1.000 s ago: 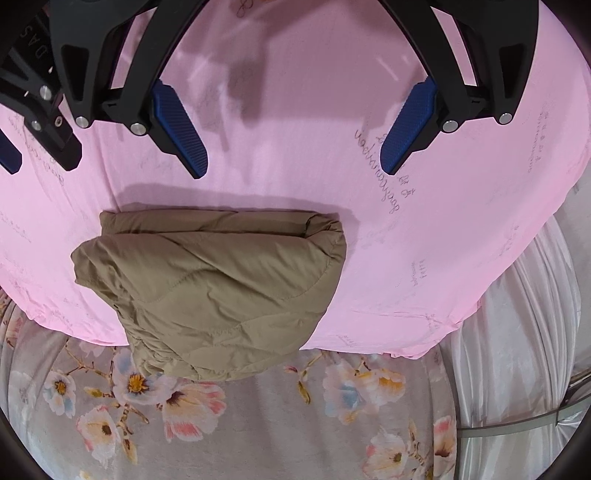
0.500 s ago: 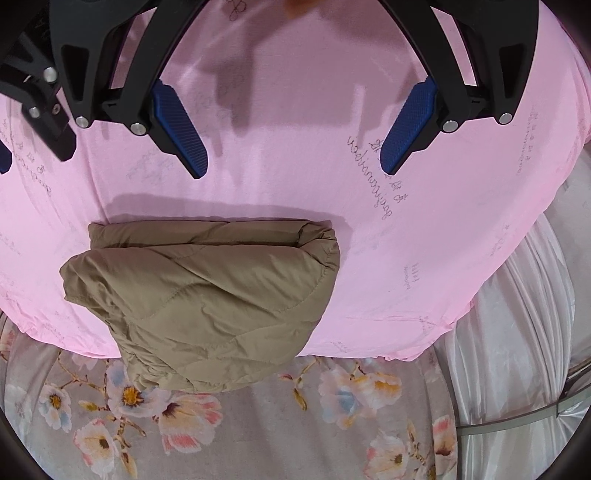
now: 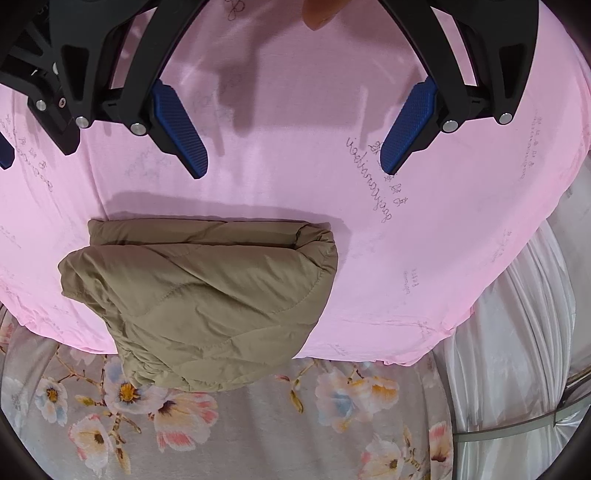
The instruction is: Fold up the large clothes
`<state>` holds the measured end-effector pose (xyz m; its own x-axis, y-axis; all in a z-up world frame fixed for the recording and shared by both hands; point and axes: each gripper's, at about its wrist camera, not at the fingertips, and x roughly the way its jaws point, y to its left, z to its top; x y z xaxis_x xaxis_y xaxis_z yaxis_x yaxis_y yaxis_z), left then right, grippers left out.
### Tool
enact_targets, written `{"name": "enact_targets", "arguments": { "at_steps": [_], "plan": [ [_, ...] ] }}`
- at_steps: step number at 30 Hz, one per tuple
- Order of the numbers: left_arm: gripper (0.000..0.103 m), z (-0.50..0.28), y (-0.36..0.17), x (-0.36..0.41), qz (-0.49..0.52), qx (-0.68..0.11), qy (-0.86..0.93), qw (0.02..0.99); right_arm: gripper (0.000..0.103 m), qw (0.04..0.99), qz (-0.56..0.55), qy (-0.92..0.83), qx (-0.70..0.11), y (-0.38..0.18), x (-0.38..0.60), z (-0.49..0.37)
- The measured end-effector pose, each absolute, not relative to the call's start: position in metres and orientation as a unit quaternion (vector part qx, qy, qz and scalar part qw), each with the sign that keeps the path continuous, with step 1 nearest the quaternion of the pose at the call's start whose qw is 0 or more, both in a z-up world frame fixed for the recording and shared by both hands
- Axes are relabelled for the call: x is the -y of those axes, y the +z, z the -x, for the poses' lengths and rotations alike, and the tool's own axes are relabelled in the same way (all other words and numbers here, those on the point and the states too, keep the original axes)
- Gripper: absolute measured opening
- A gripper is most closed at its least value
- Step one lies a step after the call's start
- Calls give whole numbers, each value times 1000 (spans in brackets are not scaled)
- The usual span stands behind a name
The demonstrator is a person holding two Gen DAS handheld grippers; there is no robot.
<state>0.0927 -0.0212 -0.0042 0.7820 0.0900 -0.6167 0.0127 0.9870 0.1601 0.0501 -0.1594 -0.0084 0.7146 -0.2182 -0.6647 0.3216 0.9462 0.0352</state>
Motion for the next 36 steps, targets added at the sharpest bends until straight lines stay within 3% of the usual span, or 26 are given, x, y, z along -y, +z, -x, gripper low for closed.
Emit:
{"name": "enact_targets", "arguments": {
  "at_steps": [36],
  "plan": [
    [92, -93, -5, 22, -78, -331, 21, 940, 87, 922, -70, -150, -349, -9, 159, -51]
  ]
}}
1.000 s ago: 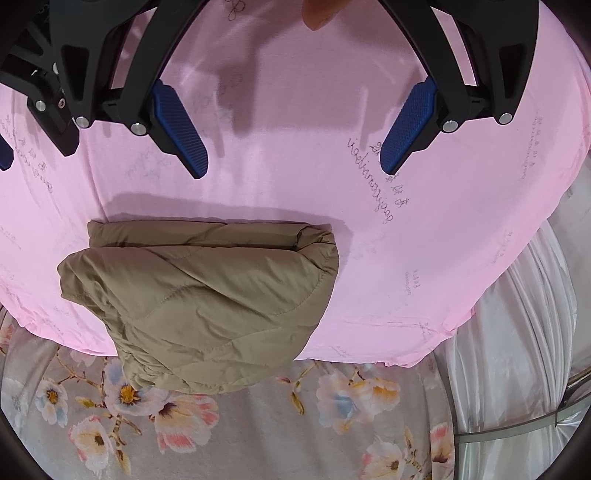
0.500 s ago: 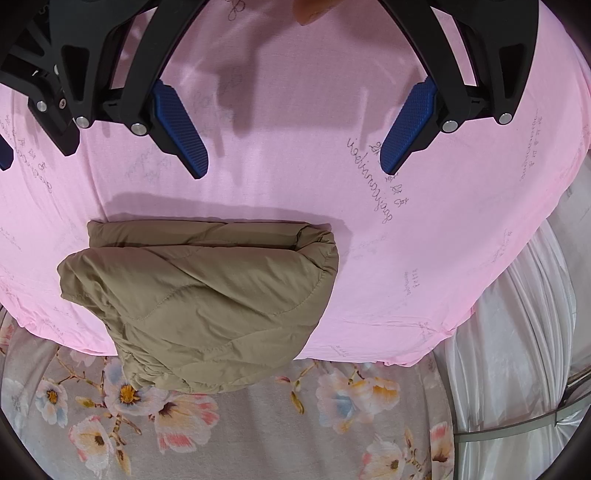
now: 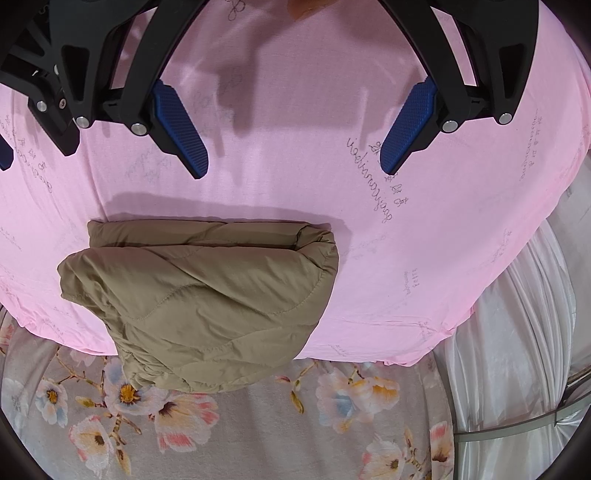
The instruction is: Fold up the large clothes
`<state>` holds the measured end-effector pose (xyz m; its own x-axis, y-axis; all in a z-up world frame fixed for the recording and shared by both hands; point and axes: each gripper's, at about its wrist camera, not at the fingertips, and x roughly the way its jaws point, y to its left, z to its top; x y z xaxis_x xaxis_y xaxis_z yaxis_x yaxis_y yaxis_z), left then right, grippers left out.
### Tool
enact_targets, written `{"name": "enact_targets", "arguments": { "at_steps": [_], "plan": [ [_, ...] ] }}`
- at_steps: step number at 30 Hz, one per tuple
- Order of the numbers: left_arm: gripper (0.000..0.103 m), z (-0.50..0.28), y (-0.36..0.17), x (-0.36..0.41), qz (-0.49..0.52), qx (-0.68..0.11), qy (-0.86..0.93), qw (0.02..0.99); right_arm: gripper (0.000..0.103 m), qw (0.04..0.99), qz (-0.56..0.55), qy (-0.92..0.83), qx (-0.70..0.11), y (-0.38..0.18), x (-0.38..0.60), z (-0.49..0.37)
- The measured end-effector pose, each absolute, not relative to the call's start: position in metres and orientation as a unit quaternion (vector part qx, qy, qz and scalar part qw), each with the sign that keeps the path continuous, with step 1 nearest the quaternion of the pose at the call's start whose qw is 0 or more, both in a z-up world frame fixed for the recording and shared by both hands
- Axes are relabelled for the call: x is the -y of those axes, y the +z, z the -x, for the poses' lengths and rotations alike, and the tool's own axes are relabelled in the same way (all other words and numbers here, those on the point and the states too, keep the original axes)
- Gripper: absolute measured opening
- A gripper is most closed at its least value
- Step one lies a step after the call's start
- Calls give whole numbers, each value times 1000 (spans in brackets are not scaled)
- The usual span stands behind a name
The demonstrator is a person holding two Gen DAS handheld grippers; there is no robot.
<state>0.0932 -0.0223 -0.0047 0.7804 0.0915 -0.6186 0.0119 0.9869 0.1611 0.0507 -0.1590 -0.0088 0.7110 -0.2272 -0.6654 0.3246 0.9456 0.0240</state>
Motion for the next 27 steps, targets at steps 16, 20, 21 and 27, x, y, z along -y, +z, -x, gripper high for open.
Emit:
{"name": "enact_targets", "arguments": {
  "at_steps": [16, 20, 21, 27],
  "plan": [
    [90, -93, -5, 23, -79, -330, 21, 940, 87, 922, -69, -149, -349, -9, 159, -51],
    [90, -93, -5, 23, -79, -330, 21, 940, 87, 922, -70, -149, -350, -9, 160, -51],
    [90, -93, -5, 23, -79, -330, 21, 940, 87, 922, -69, -149, -350, -9, 159, -51],
    [90, -93, -4, 23, -79, -330, 21, 940, 87, 922, -69, -149, -350, -9, 160, -51]
  ]
}}
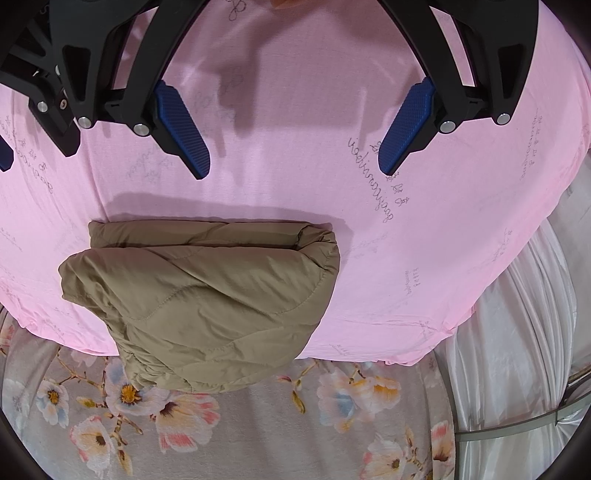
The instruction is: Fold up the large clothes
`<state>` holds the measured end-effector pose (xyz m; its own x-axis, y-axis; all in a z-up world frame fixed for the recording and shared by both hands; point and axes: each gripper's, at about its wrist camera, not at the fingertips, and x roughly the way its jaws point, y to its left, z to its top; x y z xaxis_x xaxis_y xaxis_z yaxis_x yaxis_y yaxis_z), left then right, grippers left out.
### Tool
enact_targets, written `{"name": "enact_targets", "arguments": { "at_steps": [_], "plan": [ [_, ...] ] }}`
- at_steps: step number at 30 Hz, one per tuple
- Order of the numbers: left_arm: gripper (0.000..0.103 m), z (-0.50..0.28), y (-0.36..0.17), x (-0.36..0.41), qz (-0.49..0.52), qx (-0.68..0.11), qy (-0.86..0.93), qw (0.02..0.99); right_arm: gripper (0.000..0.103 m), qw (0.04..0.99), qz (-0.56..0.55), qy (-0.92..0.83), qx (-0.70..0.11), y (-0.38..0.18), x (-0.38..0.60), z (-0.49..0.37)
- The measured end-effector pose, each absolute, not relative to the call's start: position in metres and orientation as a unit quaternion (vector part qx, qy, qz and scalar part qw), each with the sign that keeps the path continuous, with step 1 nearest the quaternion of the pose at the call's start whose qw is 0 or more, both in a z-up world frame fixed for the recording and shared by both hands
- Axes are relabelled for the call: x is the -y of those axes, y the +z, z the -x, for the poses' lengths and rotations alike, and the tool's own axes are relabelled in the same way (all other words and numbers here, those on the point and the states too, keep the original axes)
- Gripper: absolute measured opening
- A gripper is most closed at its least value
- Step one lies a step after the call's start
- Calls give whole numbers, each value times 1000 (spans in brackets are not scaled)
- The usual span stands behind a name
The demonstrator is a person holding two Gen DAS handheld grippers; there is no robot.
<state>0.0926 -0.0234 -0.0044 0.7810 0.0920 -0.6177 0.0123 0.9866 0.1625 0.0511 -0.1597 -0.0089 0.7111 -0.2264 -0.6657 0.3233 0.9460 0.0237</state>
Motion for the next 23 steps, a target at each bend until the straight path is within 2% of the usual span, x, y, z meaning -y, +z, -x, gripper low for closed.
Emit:
{"name": "enact_targets", "arguments": {
  "at_steps": [23],
  "plan": [
    [86, -92, -3, 25, -80, -329, 18, 941, 87, 920, -66, -156, -353, -8, 160, -51]
  ]
}}
